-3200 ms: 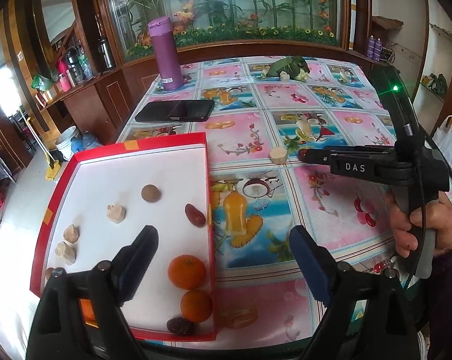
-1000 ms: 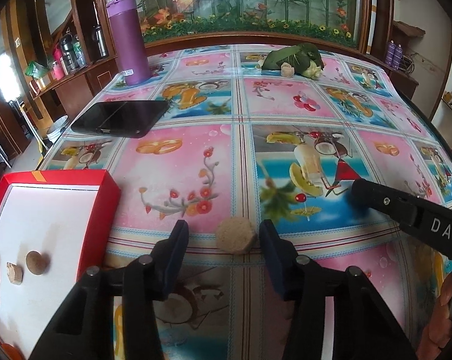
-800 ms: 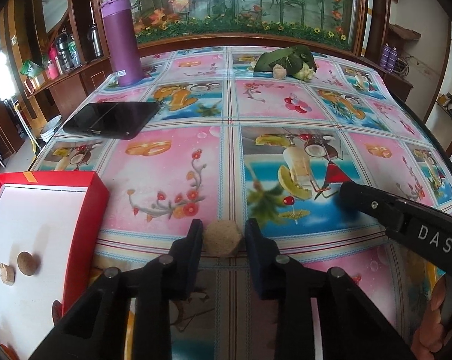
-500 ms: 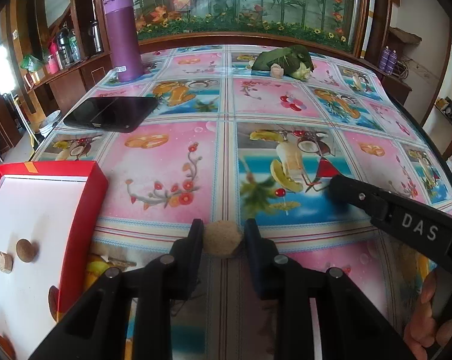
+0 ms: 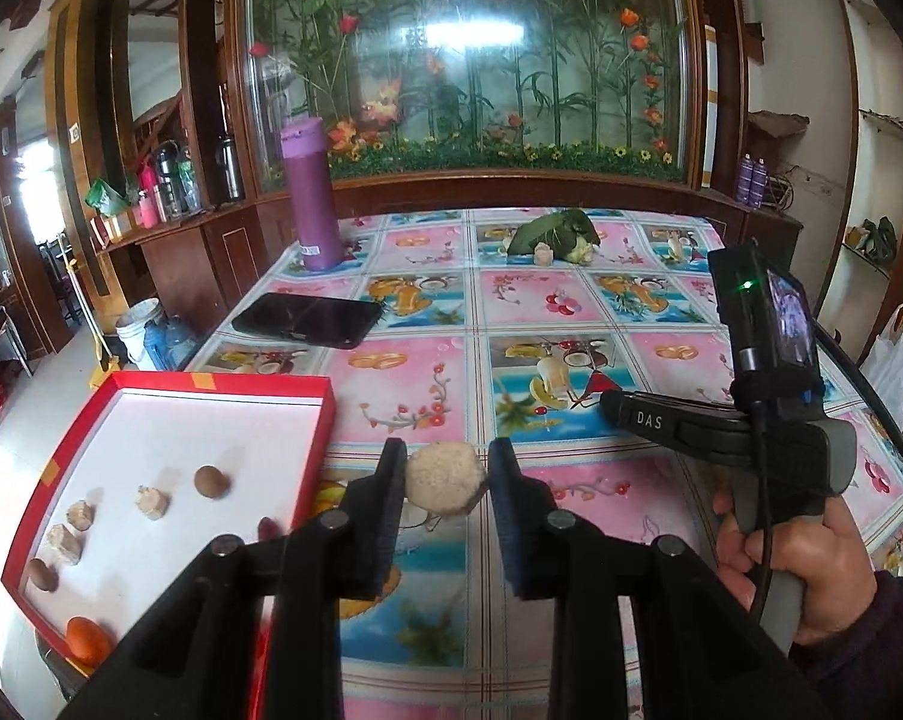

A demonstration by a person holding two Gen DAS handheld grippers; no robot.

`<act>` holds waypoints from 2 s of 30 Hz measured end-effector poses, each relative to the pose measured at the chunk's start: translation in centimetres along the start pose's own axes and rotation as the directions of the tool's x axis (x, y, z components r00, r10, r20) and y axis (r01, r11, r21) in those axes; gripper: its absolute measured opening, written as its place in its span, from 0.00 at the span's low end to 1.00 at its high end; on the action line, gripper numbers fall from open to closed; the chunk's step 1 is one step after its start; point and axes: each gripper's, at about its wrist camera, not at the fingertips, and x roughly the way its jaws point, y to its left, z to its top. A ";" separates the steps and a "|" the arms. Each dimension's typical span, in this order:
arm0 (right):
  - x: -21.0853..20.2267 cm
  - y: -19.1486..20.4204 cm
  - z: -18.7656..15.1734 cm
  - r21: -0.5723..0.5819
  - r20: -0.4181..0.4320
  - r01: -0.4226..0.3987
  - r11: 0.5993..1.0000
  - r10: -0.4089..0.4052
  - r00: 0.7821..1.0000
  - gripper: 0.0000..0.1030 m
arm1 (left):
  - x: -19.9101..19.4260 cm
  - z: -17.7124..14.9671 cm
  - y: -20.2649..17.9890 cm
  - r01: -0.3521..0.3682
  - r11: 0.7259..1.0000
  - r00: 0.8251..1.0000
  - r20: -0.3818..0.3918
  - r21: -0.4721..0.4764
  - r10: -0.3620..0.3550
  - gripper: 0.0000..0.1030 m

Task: Organize fruits
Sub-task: 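Carry the biscuit and date into the red box with both tools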

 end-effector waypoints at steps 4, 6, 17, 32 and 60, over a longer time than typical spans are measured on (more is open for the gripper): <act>-0.5 -0.4 -0.2 0.030 0.020 0.013 0.999 -0.014 1.000 0.22 | -1.8 -0.8 0.9 -0.017 1.000 0.999 0.035 -0.006 0.017 0.29; -1.2 -0.4 -0.3 0.036 0.049 0.019 0.999 -0.021 0.999 0.22 | -2.3 -1.1 1.5 -0.012 1.000 0.999 0.040 -0.018 0.013 0.29; -6.5 2.8 -3.0 0.012 0.187 -0.029 1.000 0.026 0.982 0.22 | -4.0 -2.1 5.7 -0.040 0.997 0.996 0.077 -0.073 0.045 0.29; -8.8 16.0 -6.8 -0.178 0.163 -0.186 0.966 0.215 0.963 0.22 | -3.8 -3.5 12.5 -0.114 0.978 0.989 0.075 -0.172 0.129 0.29; -2.6 28.9 -13.2 -0.350 -0.098 -0.308 0.884 0.293 0.951 0.22 | -1.5 -8.1 24.4 -0.207 0.949 0.978 -0.065 -0.236 0.197 0.29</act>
